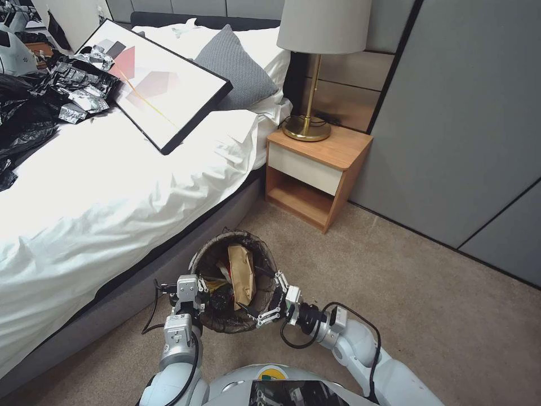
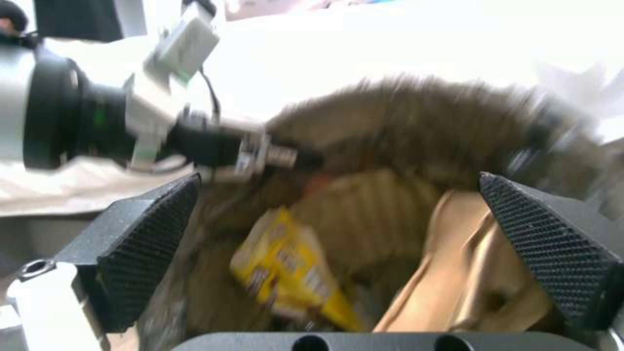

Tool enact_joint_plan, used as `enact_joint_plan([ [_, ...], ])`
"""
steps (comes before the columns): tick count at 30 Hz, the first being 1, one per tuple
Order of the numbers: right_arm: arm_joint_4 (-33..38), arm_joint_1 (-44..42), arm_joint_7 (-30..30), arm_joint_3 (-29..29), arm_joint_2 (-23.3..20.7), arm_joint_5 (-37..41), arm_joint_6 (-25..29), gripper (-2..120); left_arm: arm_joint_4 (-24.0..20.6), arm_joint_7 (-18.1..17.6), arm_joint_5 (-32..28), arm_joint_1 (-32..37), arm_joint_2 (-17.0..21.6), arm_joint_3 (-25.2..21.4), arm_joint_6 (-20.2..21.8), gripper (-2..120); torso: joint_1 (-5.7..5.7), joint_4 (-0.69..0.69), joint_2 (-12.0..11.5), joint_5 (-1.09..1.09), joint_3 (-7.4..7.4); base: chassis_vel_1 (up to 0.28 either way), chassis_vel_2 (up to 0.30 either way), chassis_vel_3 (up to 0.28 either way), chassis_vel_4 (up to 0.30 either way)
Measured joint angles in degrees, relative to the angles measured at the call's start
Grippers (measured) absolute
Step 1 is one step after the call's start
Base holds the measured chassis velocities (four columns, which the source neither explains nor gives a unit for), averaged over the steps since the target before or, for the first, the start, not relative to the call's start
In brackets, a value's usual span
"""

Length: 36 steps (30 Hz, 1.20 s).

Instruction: Pick up the trash bin, then pick up the garbage from the floor and place it into the trash bin.

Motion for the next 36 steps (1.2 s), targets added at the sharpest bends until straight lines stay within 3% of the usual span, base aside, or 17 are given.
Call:
enact_joint_plan([
  [1,0.0,0.0,0.0,0.0,0.0,0.0,0.0,100,0.0,0.0,0.0,0.0,0.0,0.0,0.0,0,0.0,0.0,0.0,0.0,0.0,0.0,0.0,0.0,0.0],
  [4,6.71,-3.67,10.84,2.31,-1.19,-6.03,0.49,100,0.28,-0.05,-0.59,-0.4,0.25,-0.6,0.16,0,0.0,0.01,0.0,0.0,0.0,0.0,0.0,0.0,0.0],
  [5,6.71,-3.67,10.84,2.31,-1.19,-6.03,0.49,100,0.28,-0.05,-0.59,-0.4,0.25,-0.6,0.16,0,0.0,0.01,0.0,0.0,0.0,0.0,0.0,0.0,0.0],
  [6,11.11,-6.55,20.66,3.71,-1.01,-11.69,0.03,100,0.62,-0.09,-0.8,-0.78,0.32,-0.87,0.27,0,0.0,-0.01,0.0,-0.01,0.0,0.0,0.0,0.0,0.0],
  [8,15.82,-10.7,30.15,5.4,0.57,-16.35,-0.37,100,1.0,-0.15,-0.9,-0.99,0.37,-0.98,0.46,0,0.0,-0.01,0.0,0.0,0.0,0.0,0.0,0.0,0.0],
  [13,21.87,-17.34,38.79,10.1,4.4,-19.93,-0.73,100,1.21,-0.18,-0.9,-1.24,0.46,-1.09,0.48,0,0.0,-0.02,0.0,0.0,0.0,0.0,0.0,0.0,0.0],
  [19,24.57,-22.55,41.02,17.21,8.52,-20.52,1.2,100,1.2,-0.06,-1.52,-1.12,0.53,-1.05,0.05,0,0.0,0.0,0.0,0.0,0.0,0.0,0.0,0.0,0.0],
  [28,21.83,-24.05,40.96,19.63,10.29,-20.48,4.82,100,0.63,-0.48,-2.43,-1.04,0.53,-0.98,-0.18,0,0.0,0.0,0.0,0.0,0.0,0.0,0.0,0.0,0.0],
  [36,20.79,-22.22,41.12,20.22,10.53,-19.47,4.42,100,0.13,-0.52,-2.57,-0.51,0.55,-0.48,0.39,0,0.0,0.0,0.0,0.0,0.0,0.0,0.0,0.0,0.0],
])
